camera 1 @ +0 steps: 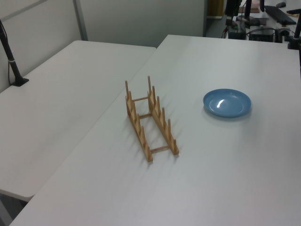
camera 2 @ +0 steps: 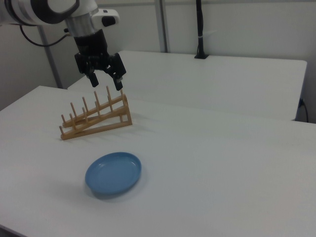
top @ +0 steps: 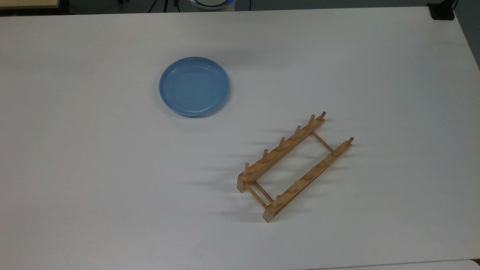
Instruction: Place plate in plate rack
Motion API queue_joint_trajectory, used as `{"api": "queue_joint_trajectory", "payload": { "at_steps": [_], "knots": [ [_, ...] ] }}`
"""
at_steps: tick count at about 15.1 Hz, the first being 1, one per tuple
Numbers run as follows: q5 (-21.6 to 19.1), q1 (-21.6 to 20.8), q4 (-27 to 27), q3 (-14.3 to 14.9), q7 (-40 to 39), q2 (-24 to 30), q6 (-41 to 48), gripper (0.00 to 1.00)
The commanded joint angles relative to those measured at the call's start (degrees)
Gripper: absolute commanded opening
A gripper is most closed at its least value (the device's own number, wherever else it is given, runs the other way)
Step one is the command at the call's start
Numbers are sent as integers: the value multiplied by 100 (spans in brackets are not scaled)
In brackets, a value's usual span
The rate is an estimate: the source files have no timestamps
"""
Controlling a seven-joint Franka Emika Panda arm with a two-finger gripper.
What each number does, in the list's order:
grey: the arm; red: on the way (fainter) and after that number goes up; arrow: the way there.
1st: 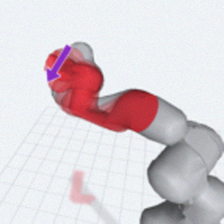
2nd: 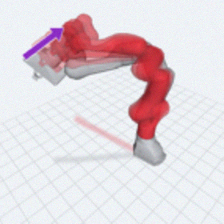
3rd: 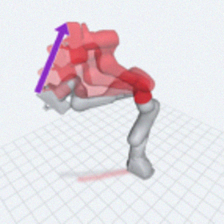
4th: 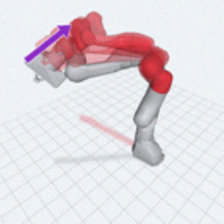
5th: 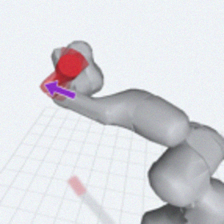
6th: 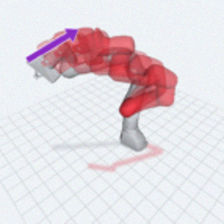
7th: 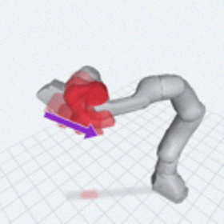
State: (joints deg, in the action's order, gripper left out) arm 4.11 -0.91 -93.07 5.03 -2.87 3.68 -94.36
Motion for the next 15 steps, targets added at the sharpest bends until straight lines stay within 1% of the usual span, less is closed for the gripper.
{"api": "queue_joint_trajectory", "payload": {
  "at_steps": [1, 3, 10, 13, 14, 15],
  "knots": [
    [-163, -58, 35, 24, 76, 36, 181, 100],
    [-252, -49, 43, 33, 76, 28, 181, 100],
    [-253, -58, 34, 42, 68, 28, 172, 100],
    [-253, -58, 26, 42, -73, 19, 155, 100],
    [-253, -49, 17, 50, -343, 28, 164, 100],
    [-244, -15, -27, 59, -876, 45, 190, 100]
  ]
}}
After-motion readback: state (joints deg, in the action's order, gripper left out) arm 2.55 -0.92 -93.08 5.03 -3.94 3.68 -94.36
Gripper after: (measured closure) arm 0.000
